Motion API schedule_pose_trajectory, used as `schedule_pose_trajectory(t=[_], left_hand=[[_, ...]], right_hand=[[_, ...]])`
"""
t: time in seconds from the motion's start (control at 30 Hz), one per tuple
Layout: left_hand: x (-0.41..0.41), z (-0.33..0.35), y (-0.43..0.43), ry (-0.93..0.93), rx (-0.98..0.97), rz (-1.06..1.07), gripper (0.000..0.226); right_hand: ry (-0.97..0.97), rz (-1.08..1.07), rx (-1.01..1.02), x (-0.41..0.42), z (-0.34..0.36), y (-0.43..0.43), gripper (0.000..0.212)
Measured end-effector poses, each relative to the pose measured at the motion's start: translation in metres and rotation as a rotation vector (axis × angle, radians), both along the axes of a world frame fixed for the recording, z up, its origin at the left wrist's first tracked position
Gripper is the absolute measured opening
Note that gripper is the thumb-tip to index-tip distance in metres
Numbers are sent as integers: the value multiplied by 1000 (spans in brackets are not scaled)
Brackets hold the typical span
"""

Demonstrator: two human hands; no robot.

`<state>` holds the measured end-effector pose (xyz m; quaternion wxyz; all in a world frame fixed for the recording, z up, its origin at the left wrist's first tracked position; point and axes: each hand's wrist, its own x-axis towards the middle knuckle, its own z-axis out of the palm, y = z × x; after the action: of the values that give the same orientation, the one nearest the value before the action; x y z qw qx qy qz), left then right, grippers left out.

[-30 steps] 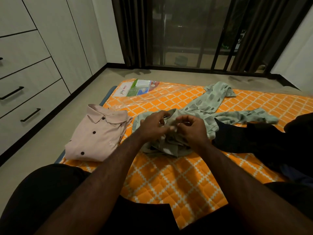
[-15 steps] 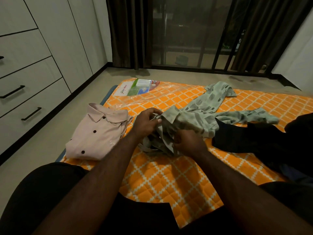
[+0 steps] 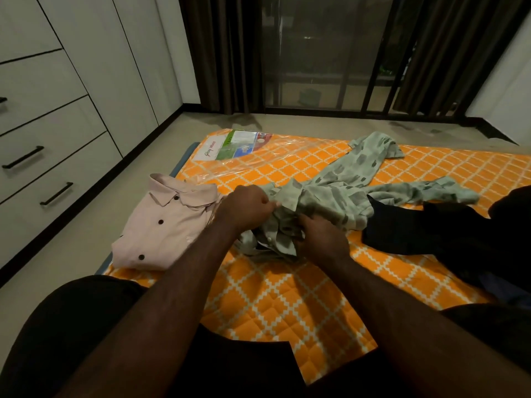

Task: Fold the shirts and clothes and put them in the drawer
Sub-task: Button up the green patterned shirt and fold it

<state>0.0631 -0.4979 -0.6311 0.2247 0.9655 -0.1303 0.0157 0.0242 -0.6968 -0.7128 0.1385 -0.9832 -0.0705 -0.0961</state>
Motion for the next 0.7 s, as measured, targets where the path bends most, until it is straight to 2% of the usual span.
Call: schedule_pose_trajectory(t=[0.07,0.1,0.17,0.27,0.33,0.5,0.57,0.7], left_hand=[[-6,0,0,365,313,-46,31],[-9,-7,0,502,353,-35,24],[-16,-23,-3,638,231,22,21],[-17,-40,-7,551,131,87,35],[-18,-47,-9,458,62,142,36],[-22,-51,-10,227,-224,210,19],[-19,-45,-10,156,-353,231,15],[-14,-32,-13,-78,-516,292,26]], right_hand=[[-2,8,-15,0,0,1,30],[-3,11,-13,0,1,1,26],[2,12,8,1,3,3,21],[80,-45,106,3,7,7,9],[165,-76,208,6,9,10,17],[301,-1,428,7,18,15,26],[307,34,583,6,22,19,20],[317,48,1004,3,40,26,7]])
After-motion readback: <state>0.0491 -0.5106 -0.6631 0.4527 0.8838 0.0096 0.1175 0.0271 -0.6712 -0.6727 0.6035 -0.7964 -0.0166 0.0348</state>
